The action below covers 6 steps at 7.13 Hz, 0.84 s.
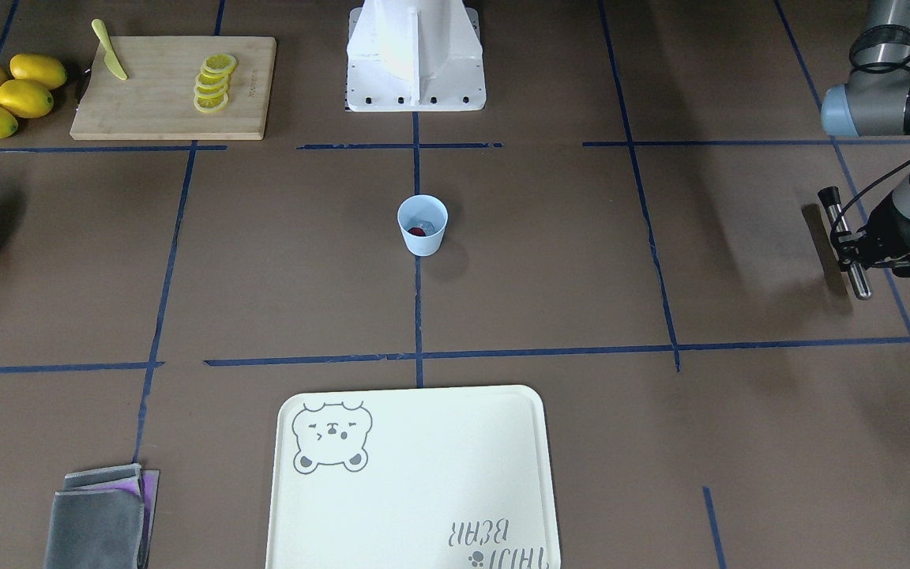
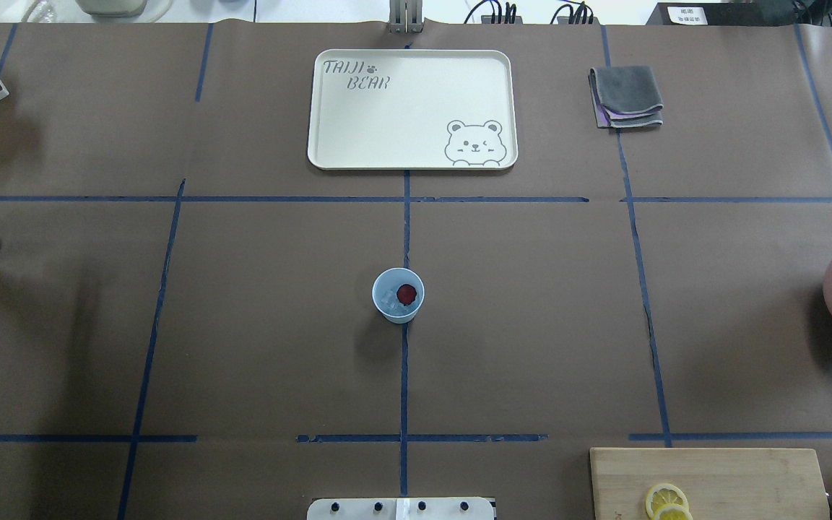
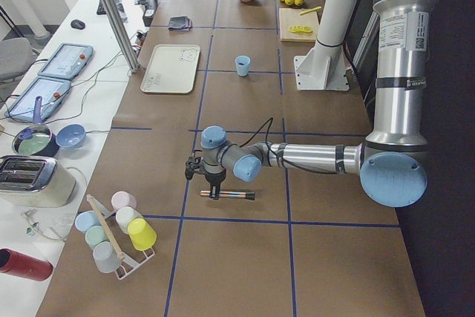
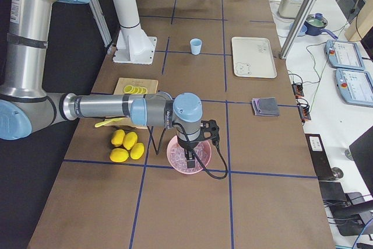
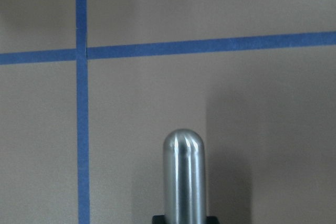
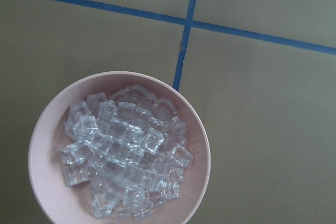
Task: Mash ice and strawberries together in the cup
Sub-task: 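Lower the muddler onto the table and open the left gripper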
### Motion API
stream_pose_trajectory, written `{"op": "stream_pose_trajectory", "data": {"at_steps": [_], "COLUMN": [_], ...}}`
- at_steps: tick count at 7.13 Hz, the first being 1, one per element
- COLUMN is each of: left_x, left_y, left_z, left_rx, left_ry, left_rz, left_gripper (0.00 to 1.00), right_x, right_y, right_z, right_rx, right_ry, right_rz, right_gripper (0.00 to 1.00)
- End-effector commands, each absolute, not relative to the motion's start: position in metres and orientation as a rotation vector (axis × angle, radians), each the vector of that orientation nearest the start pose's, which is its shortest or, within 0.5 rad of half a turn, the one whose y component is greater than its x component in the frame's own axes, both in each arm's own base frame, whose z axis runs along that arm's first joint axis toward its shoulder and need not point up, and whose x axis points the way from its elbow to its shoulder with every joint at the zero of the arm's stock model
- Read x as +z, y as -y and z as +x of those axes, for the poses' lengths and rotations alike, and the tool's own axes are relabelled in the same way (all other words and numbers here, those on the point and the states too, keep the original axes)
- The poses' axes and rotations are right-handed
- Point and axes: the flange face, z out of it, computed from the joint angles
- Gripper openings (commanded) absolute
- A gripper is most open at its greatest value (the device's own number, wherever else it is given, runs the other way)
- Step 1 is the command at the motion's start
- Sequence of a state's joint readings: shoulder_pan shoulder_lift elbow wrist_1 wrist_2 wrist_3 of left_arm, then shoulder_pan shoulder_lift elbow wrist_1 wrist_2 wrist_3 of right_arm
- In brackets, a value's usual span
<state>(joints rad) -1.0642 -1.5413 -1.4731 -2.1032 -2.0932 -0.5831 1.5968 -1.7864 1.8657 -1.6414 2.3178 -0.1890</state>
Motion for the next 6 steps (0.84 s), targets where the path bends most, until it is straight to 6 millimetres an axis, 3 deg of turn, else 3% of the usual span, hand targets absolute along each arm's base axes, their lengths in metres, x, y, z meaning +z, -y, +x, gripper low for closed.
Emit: {"op": "stream_pose_trajectory", "data": {"at_steps": [1,3,4,6], "left_x": [0.683,0.676,0.669,0.669], "left_y": [0.479,0.474,0.476,0.489], "left_z": [0.171,0.177,0.165,0.091], "left_rx": [0.038,0.076,0.129,0.175], "left_ry": [-0.655,-0.737,-0.767,-0.819], "left_rz": [0.083,0.037,0.062,0.074], "left_gripper": [0.99,1.00,1.00,1.00], "right_x": [0.618,0.616,0.615,0.615], "right_y": [0.398,0.398,0.399,0.399], "right_z": [0.076,0.076,0.076,0.076], "right_rx": [-0.160,-0.160,-0.161,-0.161], "right_ry": [0.742,0.742,0.742,0.742], "right_rz": [0.091,0.093,0.095,0.096], "right_gripper": [1.00,1.00,1.00,1.00]}}
